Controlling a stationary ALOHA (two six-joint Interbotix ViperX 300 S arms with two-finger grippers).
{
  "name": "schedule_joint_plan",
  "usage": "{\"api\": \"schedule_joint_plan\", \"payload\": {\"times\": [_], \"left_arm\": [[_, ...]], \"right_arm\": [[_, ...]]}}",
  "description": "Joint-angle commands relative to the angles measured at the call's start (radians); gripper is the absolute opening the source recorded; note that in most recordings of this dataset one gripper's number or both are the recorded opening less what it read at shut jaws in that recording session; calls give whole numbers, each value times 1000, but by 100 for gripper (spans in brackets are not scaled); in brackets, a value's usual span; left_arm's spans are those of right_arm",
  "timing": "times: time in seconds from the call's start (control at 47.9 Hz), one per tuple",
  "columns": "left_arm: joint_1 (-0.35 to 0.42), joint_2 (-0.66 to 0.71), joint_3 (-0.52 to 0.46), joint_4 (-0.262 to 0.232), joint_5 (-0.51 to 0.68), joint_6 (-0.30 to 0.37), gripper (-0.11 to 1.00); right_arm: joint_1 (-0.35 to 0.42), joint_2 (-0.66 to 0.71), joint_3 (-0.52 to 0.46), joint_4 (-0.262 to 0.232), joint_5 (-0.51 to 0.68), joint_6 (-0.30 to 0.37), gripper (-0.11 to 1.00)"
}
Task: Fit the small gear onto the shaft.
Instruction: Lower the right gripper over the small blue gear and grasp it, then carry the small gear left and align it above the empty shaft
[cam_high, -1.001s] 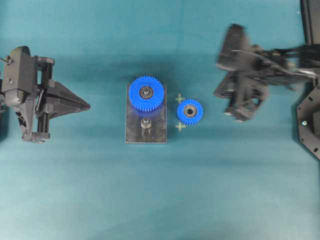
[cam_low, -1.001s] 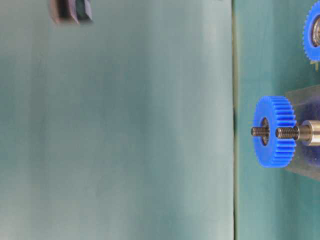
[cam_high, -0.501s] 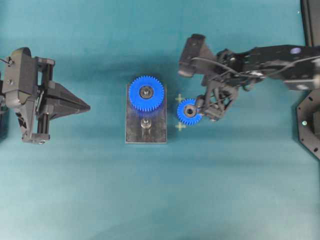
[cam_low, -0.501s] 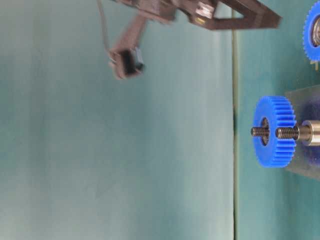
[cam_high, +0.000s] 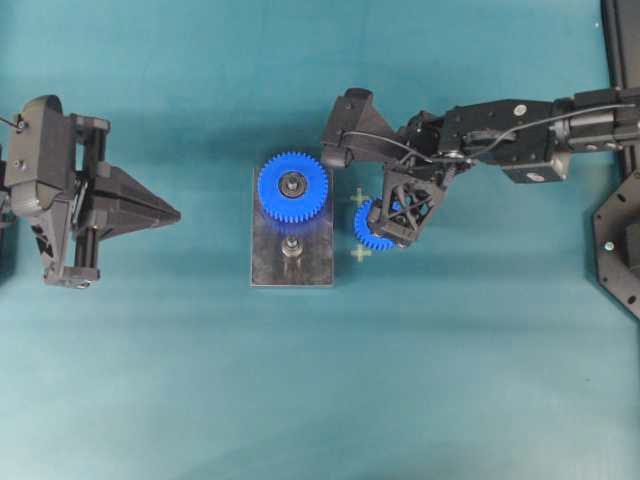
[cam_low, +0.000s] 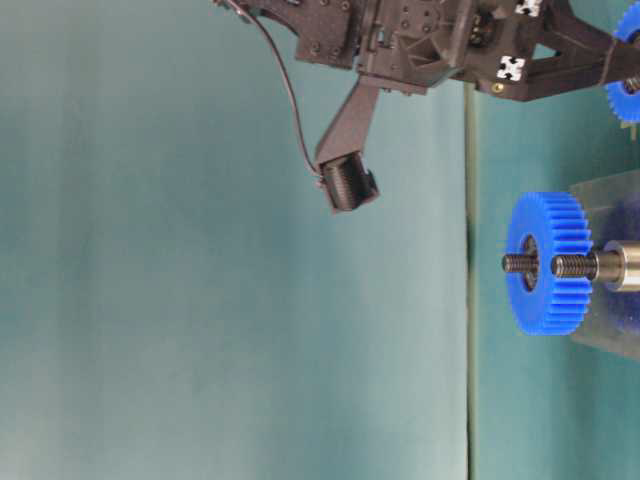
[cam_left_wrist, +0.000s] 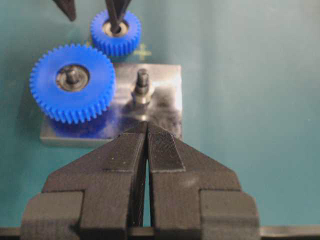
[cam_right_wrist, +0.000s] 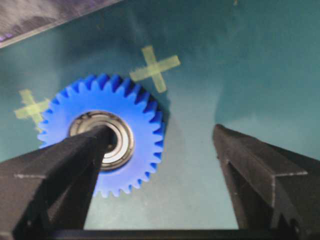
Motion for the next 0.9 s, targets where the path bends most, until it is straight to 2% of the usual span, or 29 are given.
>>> {"api": "schedule_joint_plan", "payload": {"times": [0.0,0.125,0.188,0.375,0.647,0.876], "left_arm": [[-2,-3,-18,3,-5,-5,0],[-3,-3,-18,2,-5,-5,0],[-3,-3,-17,2,-6,-6,0],[-2,-3,-17,3,-11,-8,0],[-2,-2,-12,3,-12,-37,0],[-3,-2,-12,2,-12,-38,0]], "right_arm": [[2,-3,-17,-2,9,3,88],[3,8,-23,-2,38,3,85],[6,9,-29,-2,51,3,79],[26,3,-72,2,84,12,34],[84,-29,-202,9,241,14,34],[130,-12,-383,18,313,12,34]]}}
